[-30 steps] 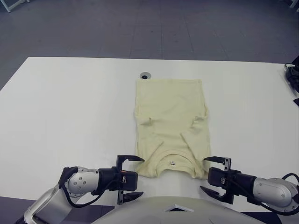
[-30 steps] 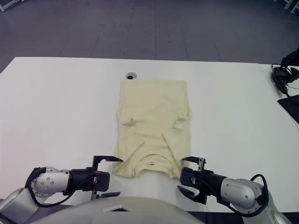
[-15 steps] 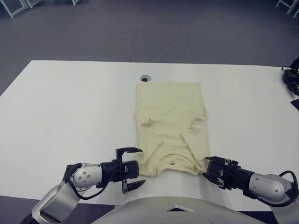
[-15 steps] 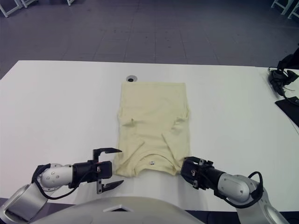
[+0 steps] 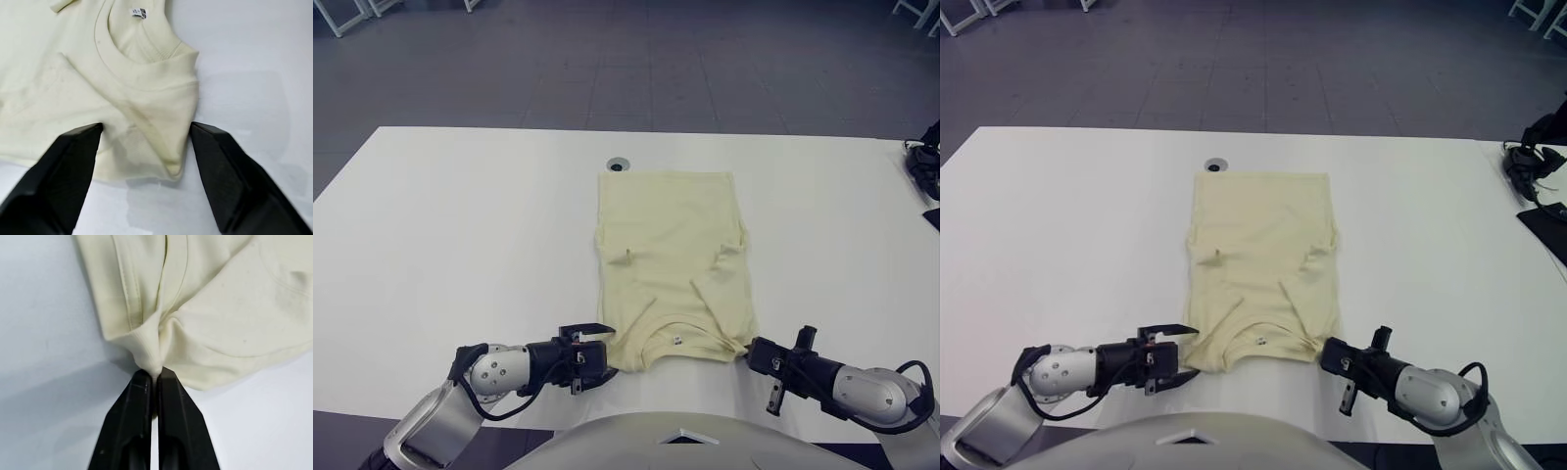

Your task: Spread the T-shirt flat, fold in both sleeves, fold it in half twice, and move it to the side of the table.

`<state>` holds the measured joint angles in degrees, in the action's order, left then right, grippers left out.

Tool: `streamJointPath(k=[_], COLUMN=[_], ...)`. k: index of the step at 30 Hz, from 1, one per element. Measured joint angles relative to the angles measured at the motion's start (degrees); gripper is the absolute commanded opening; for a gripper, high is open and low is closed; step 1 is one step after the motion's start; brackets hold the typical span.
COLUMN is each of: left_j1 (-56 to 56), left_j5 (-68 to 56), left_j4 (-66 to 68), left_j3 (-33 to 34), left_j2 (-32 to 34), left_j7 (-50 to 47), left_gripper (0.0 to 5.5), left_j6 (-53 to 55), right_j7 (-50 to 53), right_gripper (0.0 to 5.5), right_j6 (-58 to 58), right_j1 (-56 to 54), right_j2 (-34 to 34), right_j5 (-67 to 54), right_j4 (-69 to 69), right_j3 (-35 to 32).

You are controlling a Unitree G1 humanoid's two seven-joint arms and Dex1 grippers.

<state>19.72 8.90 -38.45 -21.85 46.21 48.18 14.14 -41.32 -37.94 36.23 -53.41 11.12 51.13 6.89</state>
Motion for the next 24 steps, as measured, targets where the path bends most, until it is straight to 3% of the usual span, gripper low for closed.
streamJointPath(k=[16,24], left_j1=[-0.68,-1.74], left_j5=[0.41,0.34], left_j4=[1.71,1.48], left_j3=[-0.47,0.0], left_j2=[-0.03,0.1], left_j7=[-0.02,0.96], left_gripper=[0.01,0.01], left_j6=[-2.79,-3.01], right_j7=[0.56,-0.33], right_gripper=[0.0,0.0], right_j6=[-0.01,1.63], right_j1=[-0.3,-0.37], right_j2=[0.0,-0.67], right_j5=[-0.03,-0.19], right_j4=[0.01,-0.03], right_j3=[0.32,0.62])
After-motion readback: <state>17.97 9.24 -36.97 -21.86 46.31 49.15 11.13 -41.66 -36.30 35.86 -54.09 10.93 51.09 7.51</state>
